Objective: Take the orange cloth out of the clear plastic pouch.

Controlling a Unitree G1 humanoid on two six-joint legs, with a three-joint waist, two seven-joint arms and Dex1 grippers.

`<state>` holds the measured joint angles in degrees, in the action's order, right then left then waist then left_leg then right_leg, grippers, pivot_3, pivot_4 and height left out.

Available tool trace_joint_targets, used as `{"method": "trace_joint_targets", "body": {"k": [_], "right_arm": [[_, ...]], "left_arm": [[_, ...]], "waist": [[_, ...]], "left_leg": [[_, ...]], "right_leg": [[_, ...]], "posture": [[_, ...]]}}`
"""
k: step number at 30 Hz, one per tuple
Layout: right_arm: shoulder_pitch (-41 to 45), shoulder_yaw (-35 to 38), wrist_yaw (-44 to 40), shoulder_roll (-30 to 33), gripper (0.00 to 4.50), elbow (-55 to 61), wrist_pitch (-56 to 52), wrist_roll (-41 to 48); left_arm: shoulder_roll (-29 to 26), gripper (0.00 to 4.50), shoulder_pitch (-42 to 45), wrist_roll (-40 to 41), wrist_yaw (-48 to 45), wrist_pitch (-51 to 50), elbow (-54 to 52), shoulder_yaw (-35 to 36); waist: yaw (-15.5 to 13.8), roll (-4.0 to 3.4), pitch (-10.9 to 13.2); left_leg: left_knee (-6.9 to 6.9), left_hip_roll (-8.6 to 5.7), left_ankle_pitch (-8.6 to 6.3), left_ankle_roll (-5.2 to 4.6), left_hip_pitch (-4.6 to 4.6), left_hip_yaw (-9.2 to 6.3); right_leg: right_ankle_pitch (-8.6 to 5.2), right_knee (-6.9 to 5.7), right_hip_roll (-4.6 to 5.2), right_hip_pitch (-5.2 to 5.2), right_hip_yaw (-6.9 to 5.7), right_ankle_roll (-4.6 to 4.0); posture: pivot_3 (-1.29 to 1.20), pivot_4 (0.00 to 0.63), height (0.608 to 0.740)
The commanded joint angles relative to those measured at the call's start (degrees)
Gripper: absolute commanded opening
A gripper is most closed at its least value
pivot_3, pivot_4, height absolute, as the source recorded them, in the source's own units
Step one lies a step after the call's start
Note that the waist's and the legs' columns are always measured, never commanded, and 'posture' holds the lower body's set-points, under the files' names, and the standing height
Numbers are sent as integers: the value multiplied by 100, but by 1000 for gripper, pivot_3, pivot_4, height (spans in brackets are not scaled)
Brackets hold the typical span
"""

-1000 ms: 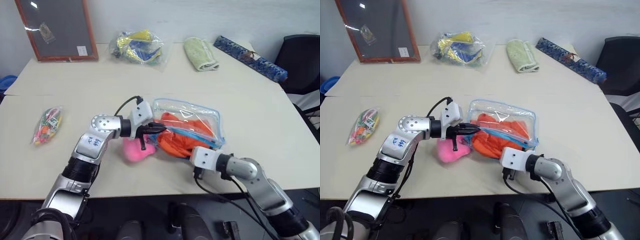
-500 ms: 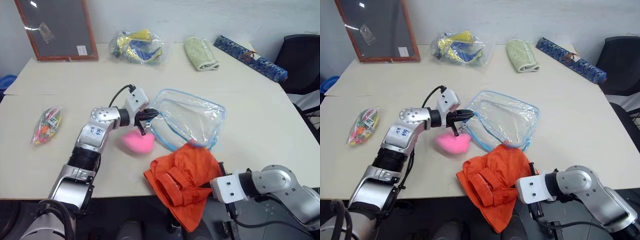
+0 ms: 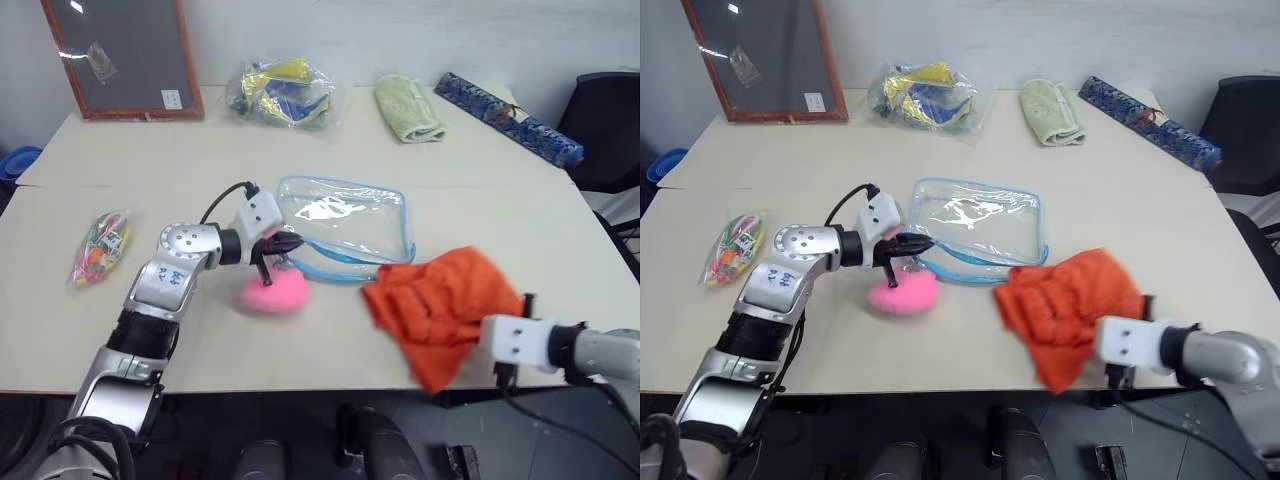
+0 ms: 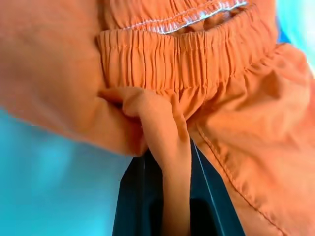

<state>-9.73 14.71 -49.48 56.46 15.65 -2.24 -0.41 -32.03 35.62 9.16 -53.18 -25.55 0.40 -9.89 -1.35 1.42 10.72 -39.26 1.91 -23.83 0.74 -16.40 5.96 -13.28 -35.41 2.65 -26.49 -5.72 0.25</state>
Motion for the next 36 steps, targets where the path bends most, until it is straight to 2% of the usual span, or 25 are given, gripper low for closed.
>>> {"method": "trace_joint_targets", "body": {"k": [1,7,12,13,15,17,22,26,28,30,33,36], "right_arm": [[170,692,522,-390,33,-233,-640,341],[355,838,1008,-1023,33,-397,-1334,614],[338,634,1071,-1192,33,-150,-1510,625],[301,581,1058,-1183,8,-133,-1510,597],[207,558,1068,-1164,522,-84,-1561,545],[144,617,1062,-1165,1021,-15,-1620,591],[-91,1011,928,-1170,2677,389,-1989,1010],[-500,1885,581,-1183,4015,984,-2850,1961],[-690,2410,308,-1128,4500,1189,-3279,2513],[-986,3187,-146,-993,4500,1268,-3713,3118],[-1611,4527,-887,-771,4500,902,-4259,3721],[-2162,5261,-1384,-663,4500,321,-4337,3836]], "left_arm": [[-72,0,-147,281,-209,-307,-738,-33],[-269,0,-376,371,-490,-399,-1115,-111],[-377,0,-455,422,-673,-292,-1116,-97],[-386,228,-479,444,-720,-267,-1135,-99],[-420,635,-583,548,-835,-253,-1269,-85],[-437,1238,-643,615,-853,-277,-1353,-54],[-478,2730,-699,981,-852,-537,-1454,226],[-570,3918,-622,1568,-756,-1017,-1572,858],[-784,4471,-625,1927,-973,-1185,-1563,1191],[-1204,4471,-717,2332,-1425,-1324,-1457,1605],[-2016,4471,-898,2443,-2114,-1207,-941,2039],[-2573,4471,-921,2361,-2617,-884,-280,2219]], "waist": [[0,0,0],[6,-5,-1],[36,-12,1],[35,-12,0],[34,-12,0],[36,-12,1],[23,-12,1],[12,-13,1],[15,-13,1],[24,-14,2],[17,-20,5],[15,-20,5]], "left_leg": [[-1,-1,0,0,0,0],[0,-1,1,2,4,-1],[1,-1,1,2,7,4],[1,-1,2,2,7,4],[1,-1,1,2,7,4],[5,-1,1,2,7,4],[5,-2,2,1,7,5],[6,0,1,1,6,3],[5,1,1,1,7,1],[6,2,1,1,8,2],[9,1,-1,0,10,4],[16,0,-6,-8,14,5]], "right_leg": [[0,-2,0,1,2,0],[-1,-5,-3,1,13,-2],[-2,-9,-6,0,19,-2],[-2,-8,-7,0,20,-2],[-2,-8,-7,0,21,-2],[-2,-6,-7,-1,21,-1],[-2,-6,-7,0,23,-1],[-2,-6,-9,-1,23,-1],[-2,-5,-9,0,23,-1],[-2,-6,-12,-1,23,-2],[-4,-3,-15,-1,24,-3],[-8,7,-23,2,24,-3]], "posture": [[0,150,740],[0,150,740],[0,150,740],[0,150,740],[0,150,740],[0,150,740],[0,150,740],[0,150,740],[0,150,740],[0,150,740],[0,150,740],[0,150,740]]}}
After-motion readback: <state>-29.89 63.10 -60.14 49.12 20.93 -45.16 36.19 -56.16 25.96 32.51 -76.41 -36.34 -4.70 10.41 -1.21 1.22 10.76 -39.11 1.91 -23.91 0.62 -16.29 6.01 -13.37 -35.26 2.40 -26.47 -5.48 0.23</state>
